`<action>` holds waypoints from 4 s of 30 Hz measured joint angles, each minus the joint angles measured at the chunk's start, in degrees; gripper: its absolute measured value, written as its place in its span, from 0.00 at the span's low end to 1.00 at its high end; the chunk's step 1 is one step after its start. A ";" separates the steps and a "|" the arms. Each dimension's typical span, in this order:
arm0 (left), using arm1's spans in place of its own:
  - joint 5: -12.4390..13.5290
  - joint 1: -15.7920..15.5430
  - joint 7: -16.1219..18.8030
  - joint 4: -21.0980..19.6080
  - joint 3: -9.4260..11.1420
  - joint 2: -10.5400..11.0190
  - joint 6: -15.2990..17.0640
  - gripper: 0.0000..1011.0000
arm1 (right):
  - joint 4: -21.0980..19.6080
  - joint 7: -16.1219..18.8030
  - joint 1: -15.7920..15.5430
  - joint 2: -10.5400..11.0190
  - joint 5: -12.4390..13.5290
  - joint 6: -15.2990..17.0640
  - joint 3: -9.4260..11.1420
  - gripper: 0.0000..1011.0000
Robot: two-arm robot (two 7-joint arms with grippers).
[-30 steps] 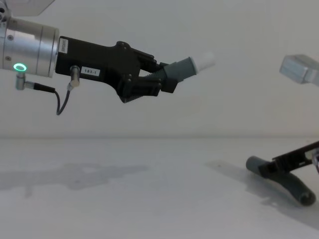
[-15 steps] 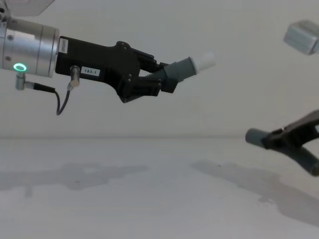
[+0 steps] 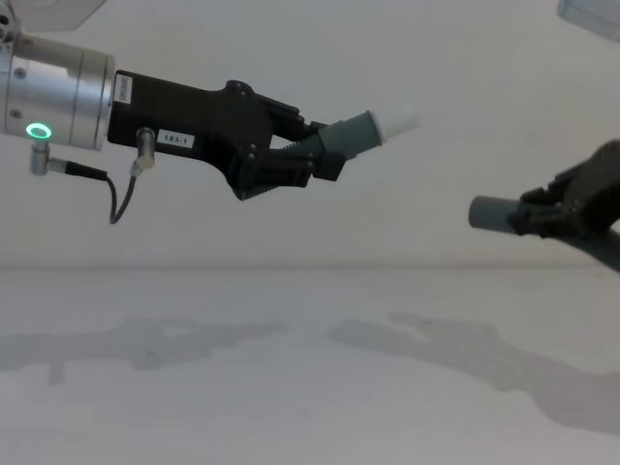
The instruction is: Use both hands to pick up one end of the pipe from the table, align the ends, and insert them.
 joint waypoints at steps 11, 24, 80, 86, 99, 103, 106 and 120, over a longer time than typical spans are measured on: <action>0.00 0.00 0.00 0.00 0.00 0.00 0.00 0.33 | -3.29 6.62 4.46 5.45 -3.67 -5.80 -3.61 0.25; 0.00 0.00 0.00 0.00 0.00 0.00 0.00 0.33 | -5.77 13.72 10.85 9.56 -7.92 -11.75 -7.84 0.23; 0.00 0.00 0.00 0.00 0.00 0.00 0.00 0.33 | -4.16 22.61 23.76 8.51 -10.74 -19.69 -14.99 0.22; 0.00 0.00 0.00 0.00 0.00 0.00 0.00 0.33 | -4.11 23.18 24.24 8.55 -10.27 -19.85 -15.32 0.22; 0.00 0.00 0.00 0.00 0.00 0.00 0.00 0.33 | -4.01 23.84 24.73 8.55 -8.73 -20.88 -15.84 0.22; 0.01 0.00 0.00 0.00 0.00 0.01 0.00 0.33 | -3.90 24.03 24.90 8.50 -8.32 -21.07 -15.96 0.22; 0.02 0.00 0.00 0.00 0.00 0.02 0.01 0.33 | -3.83 24.13 24.99 8.44 -8.07 -21.14 -16.05 0.22; 0.02 0.00 0.00 -0.01 0.00 0.00 0.00 0.33 | -3.49 24.32 25.54 8.40 -6.79 -21.31 -16.44 0.21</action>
